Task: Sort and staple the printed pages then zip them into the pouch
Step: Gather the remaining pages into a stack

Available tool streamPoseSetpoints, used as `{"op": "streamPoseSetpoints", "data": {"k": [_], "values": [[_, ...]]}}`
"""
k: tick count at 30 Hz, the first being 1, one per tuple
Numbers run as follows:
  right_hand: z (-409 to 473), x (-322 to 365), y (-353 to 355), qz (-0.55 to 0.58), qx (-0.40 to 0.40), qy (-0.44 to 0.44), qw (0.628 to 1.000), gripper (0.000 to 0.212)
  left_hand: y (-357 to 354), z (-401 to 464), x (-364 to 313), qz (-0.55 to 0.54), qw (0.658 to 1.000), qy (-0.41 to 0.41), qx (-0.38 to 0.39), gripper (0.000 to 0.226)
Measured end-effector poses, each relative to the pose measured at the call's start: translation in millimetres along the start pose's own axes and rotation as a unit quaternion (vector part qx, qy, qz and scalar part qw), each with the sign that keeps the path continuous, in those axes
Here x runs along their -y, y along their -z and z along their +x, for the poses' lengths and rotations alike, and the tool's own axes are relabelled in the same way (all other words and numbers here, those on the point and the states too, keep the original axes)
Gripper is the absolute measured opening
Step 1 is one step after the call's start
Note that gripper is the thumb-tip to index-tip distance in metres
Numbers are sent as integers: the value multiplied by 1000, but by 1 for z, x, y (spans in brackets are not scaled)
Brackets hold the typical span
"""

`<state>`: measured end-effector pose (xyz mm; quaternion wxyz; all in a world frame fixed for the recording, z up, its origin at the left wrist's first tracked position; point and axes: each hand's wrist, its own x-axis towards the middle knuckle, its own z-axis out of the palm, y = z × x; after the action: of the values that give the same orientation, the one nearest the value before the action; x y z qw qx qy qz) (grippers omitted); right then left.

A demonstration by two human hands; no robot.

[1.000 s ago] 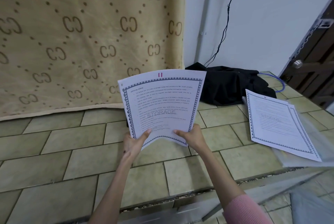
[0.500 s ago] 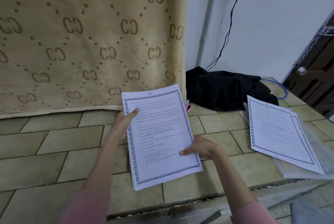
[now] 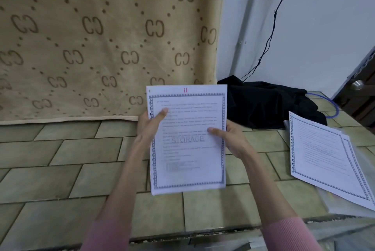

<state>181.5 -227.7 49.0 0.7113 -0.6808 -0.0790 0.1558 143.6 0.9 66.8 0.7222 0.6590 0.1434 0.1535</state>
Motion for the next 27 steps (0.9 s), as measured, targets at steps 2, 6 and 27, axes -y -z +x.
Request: {"op": "streamPoseSetpoints", "data": {"k": [2, 6, 27], "values": [[-1, 14, -8, -16, -29, 86, 996, 23, 0, -4, -18, -12, 998, -58, -30, 6], [-1, 21, -24, -66, -52, 161, 983, 19, -4, -12, -27, -9, 994, -87, -59, 5], [94, -50, 31, -740, 11, 30, 672, 45, 57, 2, 23, 159, 966, 146, 145, 34]]}}
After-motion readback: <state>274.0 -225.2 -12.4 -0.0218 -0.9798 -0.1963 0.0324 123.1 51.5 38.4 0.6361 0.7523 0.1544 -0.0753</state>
